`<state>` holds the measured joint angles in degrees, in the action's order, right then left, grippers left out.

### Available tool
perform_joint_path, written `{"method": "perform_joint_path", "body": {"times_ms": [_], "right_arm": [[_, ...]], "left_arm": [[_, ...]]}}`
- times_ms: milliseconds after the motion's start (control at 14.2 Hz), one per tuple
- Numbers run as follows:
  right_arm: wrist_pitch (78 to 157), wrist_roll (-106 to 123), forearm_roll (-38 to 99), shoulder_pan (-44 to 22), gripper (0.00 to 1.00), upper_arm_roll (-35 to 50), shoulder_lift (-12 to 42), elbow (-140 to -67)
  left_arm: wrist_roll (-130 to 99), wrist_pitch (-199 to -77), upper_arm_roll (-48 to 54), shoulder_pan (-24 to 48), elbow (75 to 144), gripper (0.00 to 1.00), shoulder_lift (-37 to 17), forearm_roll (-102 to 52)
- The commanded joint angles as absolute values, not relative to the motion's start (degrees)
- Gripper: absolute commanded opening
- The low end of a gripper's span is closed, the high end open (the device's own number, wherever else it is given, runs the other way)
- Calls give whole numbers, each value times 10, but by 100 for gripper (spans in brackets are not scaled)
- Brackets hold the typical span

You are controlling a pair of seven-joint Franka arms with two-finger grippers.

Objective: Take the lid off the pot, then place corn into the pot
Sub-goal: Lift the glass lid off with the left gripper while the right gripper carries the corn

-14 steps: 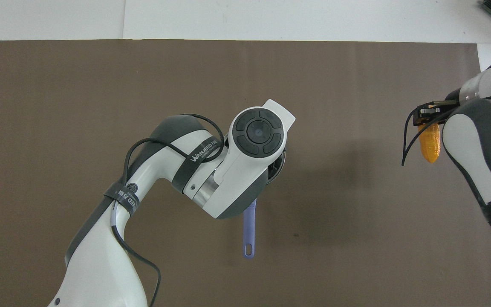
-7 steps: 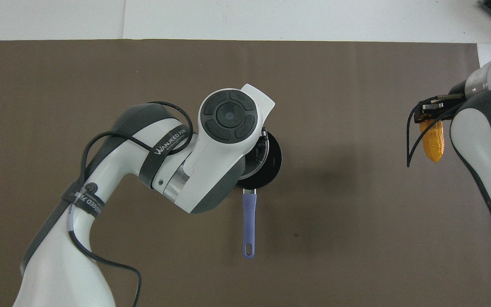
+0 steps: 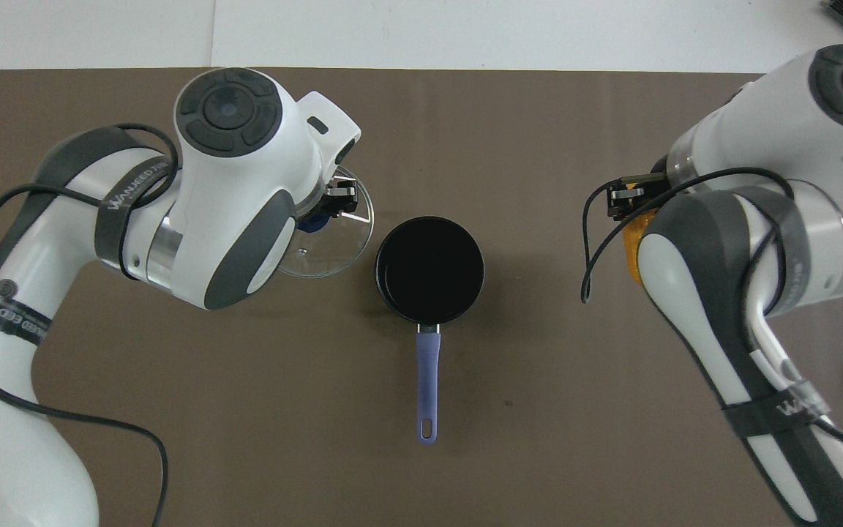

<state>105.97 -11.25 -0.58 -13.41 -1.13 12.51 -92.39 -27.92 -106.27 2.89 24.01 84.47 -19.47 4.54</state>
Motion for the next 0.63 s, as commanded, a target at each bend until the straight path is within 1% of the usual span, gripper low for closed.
{"method": "perform_joint_path", "body": {"times_ms": [0, 281, 491, 561], "right_arm": [[1081, -192, -21, -189, 0, -10, 142, -921], [1109, -280, -14, -248, 0, -10, 179, -918], [1117, -321, -14, -282, 0, -9, 227, -880], [1117, -330, -14, -291, 0, -9, 248, -855]], "left_arm": [[-226, -1055, 37, 178, 875, 0, -165, 46], [-126, -1058, 35, 112, 910, 0, -152, 45], [-57, -1070, 36, 60, 949, 0, -135, 44], [-25, -1072, 36, 42, 961, 0, -129, 44]]}}
